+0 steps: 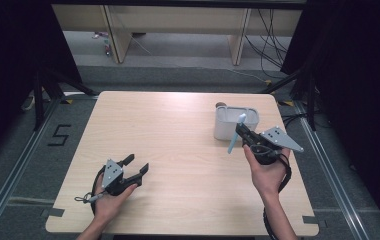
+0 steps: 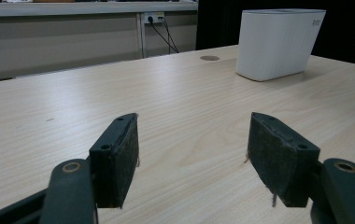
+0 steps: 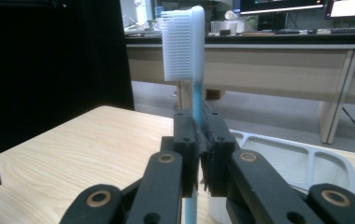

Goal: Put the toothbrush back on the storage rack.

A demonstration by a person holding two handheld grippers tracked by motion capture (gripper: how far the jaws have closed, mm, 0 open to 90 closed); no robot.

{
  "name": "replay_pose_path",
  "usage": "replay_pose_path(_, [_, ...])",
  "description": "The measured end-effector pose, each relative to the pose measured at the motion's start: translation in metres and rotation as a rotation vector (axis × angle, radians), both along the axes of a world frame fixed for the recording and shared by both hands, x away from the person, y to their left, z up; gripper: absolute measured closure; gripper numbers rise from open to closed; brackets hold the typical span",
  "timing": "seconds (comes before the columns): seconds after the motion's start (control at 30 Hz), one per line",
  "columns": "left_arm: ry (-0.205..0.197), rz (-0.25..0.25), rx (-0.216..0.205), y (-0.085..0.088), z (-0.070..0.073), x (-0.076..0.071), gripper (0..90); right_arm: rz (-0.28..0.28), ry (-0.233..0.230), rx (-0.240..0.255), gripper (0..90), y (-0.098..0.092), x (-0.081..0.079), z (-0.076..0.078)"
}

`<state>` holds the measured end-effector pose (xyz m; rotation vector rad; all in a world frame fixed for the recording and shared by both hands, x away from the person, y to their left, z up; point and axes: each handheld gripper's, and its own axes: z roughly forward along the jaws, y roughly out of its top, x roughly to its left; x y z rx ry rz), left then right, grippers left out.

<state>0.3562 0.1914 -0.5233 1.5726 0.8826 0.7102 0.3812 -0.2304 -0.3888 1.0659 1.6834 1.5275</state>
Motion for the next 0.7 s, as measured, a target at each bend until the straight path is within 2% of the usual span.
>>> replay_pose_path(0.17, [0.000,-0.001,0.001,0.000,0.000,0.000,34.2,-0.014,0.024,0.018,86.0,-0.006,0.001,0.003])
replay_pose_path(0.2, [0.000,-0.002,0.000,0.000,0.000,0.000,34.3,-0.021,-0.001,0.011,86.0,-0.008,0.002,0.003])
replay_pose_path(0.27, [0.000,-0.003,0.002,0.000,0.000,0.000,34.3,-0.038,0.015,0.022,86.0,-0.010,0.002,0.004])
replay_pose_path(0.4, [-0.004,-0.002,-0.006,0.000,0.000,0.000,34.6,-0.049,0.002,0.013,86.0,-0.015,0.006,0.003])
replay_pose_path(0.47, [-0.001,-0.001,-0.010,0.001,0.000,0.000,34.5,-0.057,0.014,0.019,86.0,-0.015,0.006,0.004])
replay_pose_path(0.53, [0.004,-0.001,-0.006,0.000,0.000,0.000,34.5,-0.057,-0.004,0.013,86.0,-0.016,0.008,0.006])
replay_pose_path(0.57, [0.002,-0.001,-0.006,0.000,0.000,0.000,34.5,-0.059,0.016,0.019,86.0,-0.016,0.007,0.007])
replay_pose_path(0.63, [-0.001,-0.001,-0.007,0.000,0.000,0.000,34.4,-0.061,-0.008,0.000,86.0,-0.018,0.010,0.008])
replay_pose_path(0.7, [0.000,0.000,-0.009,0.000,0.000,0.000,34.3,-0.063,-0.010,0.001,86.0,-0.019,0.011,0.010])
